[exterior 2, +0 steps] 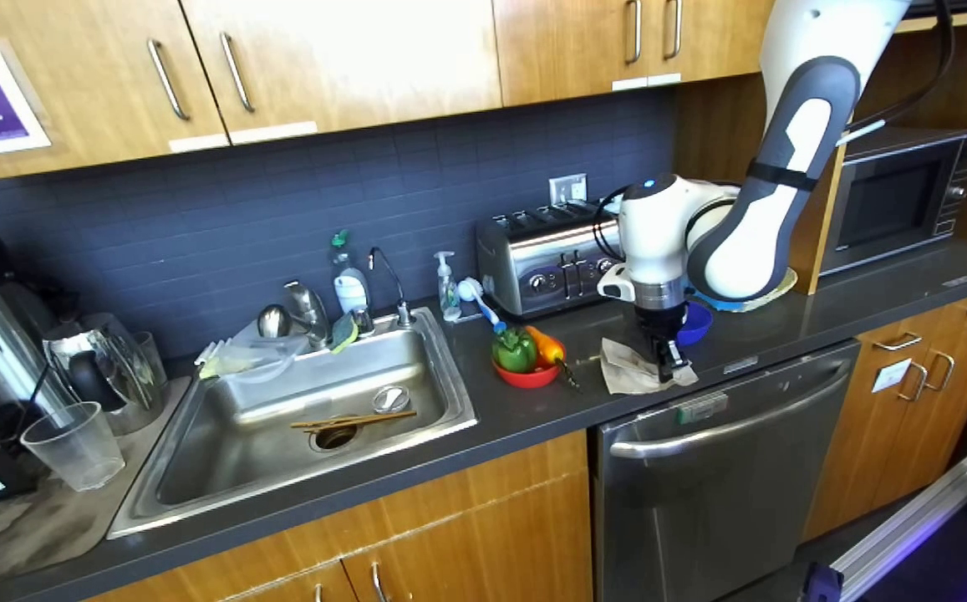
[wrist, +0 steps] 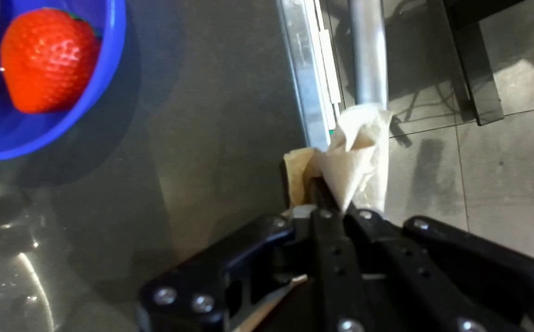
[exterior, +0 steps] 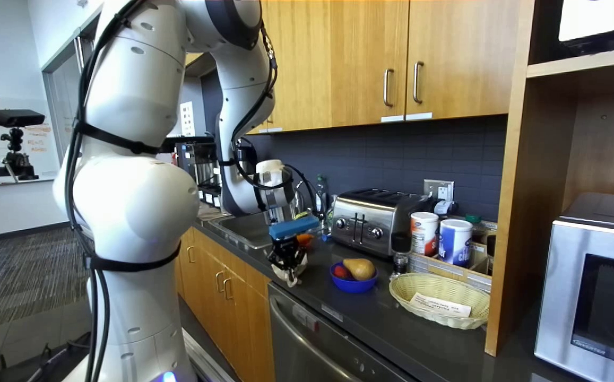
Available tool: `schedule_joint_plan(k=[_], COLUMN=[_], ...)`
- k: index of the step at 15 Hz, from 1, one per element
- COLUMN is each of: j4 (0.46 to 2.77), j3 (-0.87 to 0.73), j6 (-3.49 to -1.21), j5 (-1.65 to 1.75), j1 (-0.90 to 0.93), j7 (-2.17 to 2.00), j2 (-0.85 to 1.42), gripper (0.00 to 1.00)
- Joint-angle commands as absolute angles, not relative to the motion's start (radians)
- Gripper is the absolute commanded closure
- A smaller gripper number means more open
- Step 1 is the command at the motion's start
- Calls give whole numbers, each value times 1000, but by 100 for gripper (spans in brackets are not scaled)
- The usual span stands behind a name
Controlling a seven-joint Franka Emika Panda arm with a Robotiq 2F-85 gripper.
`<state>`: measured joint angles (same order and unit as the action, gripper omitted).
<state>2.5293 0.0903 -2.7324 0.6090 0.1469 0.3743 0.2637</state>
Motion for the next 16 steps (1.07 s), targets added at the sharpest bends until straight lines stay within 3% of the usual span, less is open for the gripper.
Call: schedule_joint_plan(k=[1,16], j4=[2524,2491], j3=[86,69], j6=[-2743,-2780], j5=[613,600], j1=[120,14], j7=[413,564], j2=[261,333], gripper=[100,100])
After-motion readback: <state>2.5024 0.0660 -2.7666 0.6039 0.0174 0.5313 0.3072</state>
